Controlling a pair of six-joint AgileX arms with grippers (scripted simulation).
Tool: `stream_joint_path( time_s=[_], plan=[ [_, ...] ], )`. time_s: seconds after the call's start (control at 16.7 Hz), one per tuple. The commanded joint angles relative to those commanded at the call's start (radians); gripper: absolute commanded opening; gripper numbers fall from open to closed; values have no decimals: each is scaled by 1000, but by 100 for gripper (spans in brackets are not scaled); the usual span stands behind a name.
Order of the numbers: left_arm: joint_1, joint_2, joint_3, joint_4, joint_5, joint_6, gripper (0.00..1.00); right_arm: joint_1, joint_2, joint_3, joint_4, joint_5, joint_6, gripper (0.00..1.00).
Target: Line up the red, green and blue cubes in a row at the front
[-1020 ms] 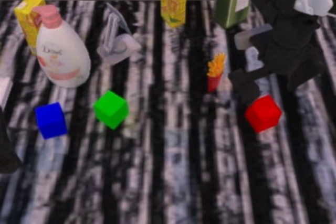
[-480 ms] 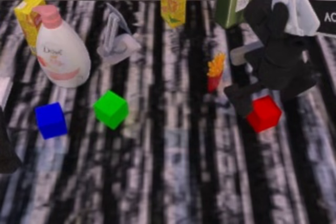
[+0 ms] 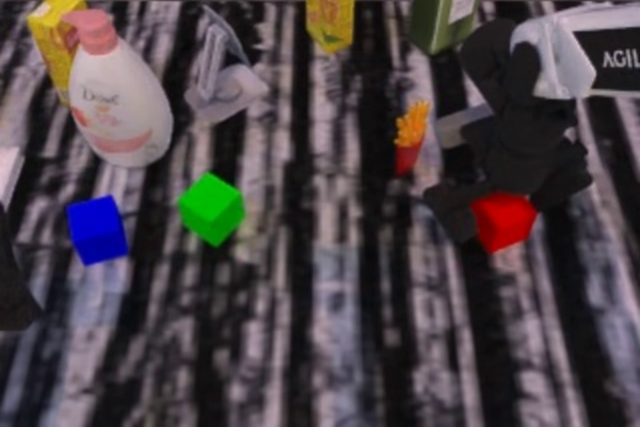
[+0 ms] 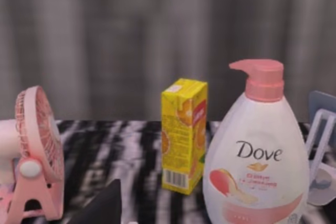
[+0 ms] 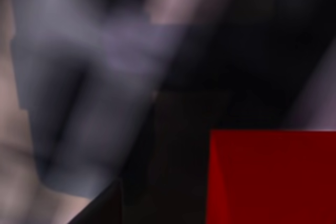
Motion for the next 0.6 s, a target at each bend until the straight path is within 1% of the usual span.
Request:
stream_joint_path(
  time_s=[0.6],
  plan=[
    [0,0,0,0,0,0,100,0,0,0,0,0,0,25]
  ],
)
